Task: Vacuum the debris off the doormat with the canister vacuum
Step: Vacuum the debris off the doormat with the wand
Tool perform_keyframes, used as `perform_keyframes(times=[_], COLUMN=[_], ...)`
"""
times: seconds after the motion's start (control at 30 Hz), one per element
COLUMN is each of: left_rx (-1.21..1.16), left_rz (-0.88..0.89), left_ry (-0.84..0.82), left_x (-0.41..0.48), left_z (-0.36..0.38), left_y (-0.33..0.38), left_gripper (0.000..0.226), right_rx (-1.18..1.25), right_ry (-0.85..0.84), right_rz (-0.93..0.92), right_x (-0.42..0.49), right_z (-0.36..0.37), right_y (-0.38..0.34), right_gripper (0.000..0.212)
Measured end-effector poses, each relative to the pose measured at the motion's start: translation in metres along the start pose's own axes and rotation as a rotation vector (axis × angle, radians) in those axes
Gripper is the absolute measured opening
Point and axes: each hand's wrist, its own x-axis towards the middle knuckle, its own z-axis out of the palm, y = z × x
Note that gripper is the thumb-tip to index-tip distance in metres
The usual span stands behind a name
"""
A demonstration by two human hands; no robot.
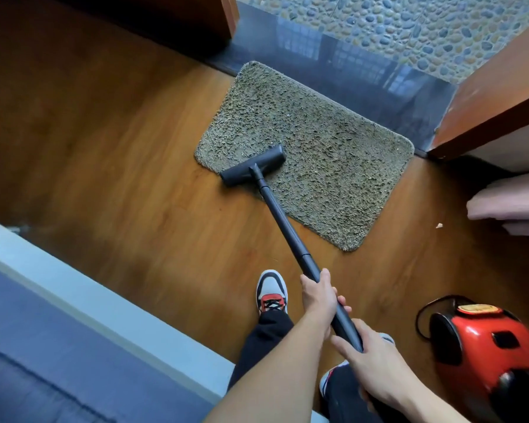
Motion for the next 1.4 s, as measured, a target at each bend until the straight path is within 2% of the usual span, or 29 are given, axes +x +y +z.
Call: perform_keyframes(times=[0.17, 0.4, 0.6, 1.03, 1.23, 1.4], left_rx=[-0.023, -0.01, 0.002, 0.012, 0.044, 0.141], left_rz=[0.023, 0.128, 0.151, 0.011, 0.031, 0.096], left_ry=[0.023, 0.066, 0.053, -0.007, 0.023, 0.014], left_x=[0.015, 0.04, 0.054, 0.013, 0.012, 0.028], left_z=[-0.013, -0.029, -0.037, 0.002, 0.013, 0.021], left_y=[0.021, 0.074, 0.115, 0.03, 0.009, 0.031], left_gripper=[0.019, 0.018, 0.02, 0.02, 0.019, 0.027], right_rx=[-0.014, 0.117, 0.193, 0.037, 0.116, 0.229], right_ry=[0.01, -0.01, -0.024, -0.024, 0.005, 0.029], right_rz=[-0.039, -0.061, -0.081, -0.032, -0.042, -0.026], right_x=[0.015, 0.043, 0.063, 0.018, 0.012, 0.026], right_z=[0.01, 0.005, 0.002, -0.01, -0.008, -0.007], right_y=[-0.024, -0.08, -0.114, -0.026, -0.002, -0.012], right_gripper=[0.032, 0.016, 0.02, 0.019, 0.022, 0.018])
